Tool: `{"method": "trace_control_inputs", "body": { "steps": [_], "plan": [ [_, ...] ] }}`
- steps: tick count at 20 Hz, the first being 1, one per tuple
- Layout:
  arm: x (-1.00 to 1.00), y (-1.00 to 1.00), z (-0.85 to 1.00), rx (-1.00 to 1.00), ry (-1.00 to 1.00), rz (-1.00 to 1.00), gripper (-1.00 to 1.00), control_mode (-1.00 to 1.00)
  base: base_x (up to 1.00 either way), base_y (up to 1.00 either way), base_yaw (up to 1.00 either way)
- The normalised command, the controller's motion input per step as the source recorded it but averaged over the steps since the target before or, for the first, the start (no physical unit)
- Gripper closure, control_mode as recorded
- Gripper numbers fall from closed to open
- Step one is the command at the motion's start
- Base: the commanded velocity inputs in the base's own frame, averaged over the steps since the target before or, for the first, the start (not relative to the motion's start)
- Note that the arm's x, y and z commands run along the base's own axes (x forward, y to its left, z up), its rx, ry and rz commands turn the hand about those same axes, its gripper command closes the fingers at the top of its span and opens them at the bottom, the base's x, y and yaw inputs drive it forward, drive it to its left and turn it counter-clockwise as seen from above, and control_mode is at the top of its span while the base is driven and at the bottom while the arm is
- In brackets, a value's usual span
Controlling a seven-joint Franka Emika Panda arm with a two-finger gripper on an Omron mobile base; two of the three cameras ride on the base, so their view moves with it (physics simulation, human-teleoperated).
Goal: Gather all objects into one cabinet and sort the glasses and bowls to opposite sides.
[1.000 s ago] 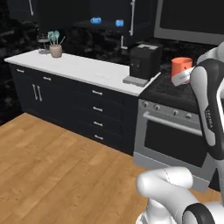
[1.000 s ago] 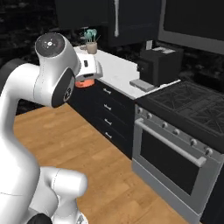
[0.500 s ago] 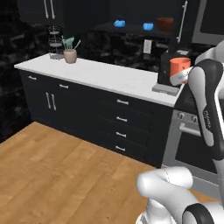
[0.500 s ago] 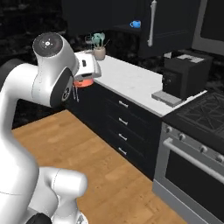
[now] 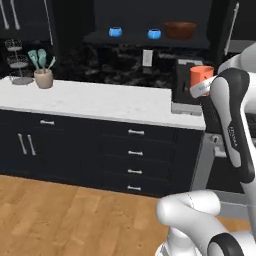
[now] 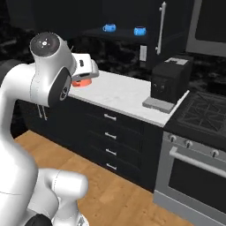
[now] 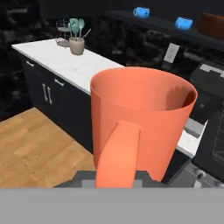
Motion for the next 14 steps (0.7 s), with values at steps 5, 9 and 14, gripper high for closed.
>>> {"method": "trace_control_inputs", "body": {
  "steps": [5,9,14],
  "plan": [
    [0.00,0.00,0.00,0.00,0.00,0.00,1.00,1.00,1.00,0.95,-0.45],
    [0.00,0.00,0.00,0.00,0.00,0.00,1.00,1.00,1.00,0.95,-0.37],
    [0.00,0.00,0.00,0.00,0.00,0.00,1.00,1.00,0.90,0.90,-0.33]
  ]
}}
